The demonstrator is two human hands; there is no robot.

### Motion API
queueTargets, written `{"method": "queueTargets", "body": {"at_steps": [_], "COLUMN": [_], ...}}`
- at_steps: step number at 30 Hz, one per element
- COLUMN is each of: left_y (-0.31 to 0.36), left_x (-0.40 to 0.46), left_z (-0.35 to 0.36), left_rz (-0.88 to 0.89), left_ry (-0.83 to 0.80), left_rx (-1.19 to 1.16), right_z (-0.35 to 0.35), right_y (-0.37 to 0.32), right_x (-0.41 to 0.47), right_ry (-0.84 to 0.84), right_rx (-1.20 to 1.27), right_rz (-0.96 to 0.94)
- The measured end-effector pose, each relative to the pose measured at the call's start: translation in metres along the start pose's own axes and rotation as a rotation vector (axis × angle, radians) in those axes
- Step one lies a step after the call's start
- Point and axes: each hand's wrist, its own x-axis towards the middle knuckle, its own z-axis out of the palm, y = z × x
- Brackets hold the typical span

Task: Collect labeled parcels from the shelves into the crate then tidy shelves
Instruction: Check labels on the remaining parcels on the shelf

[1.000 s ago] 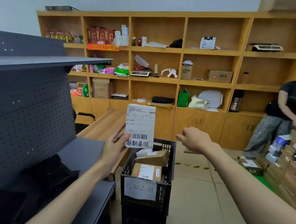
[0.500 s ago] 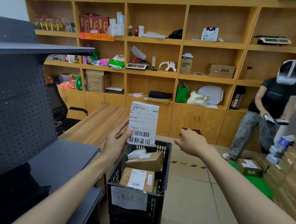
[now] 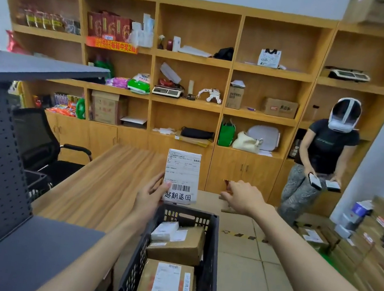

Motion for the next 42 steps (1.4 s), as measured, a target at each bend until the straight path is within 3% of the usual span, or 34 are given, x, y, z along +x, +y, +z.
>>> {"method": "queueTargets", "body": {"at_steps": [11,25,32,42], "left_y": [-0.095,-0.176,-0.235,-0.31], "left_x": [0.097,0.196,0.21,0.22], "left_z": [-0.016,0.043,0.051,0.034], "left_rz": [-0.23,-0.393,-0.512,-0.725], "left_ry": [0.026,-0.039,-0.022,-0.038], "left_rx": [0.023,0.241,0.416,0.397], "right_z": [0.079,0.196,0.265,0.337], "right_y": [-0.005,0.001,0.007,0.01], "right_x": [0.079,0.17,0.177,0.186], "right_ry": [-0.175,-0.275,-0.346,-0.502], "right_rx": [0.148,1.082,1.187,1.139], "right_rz": [0.054,0.221,0.368,0.55]}}
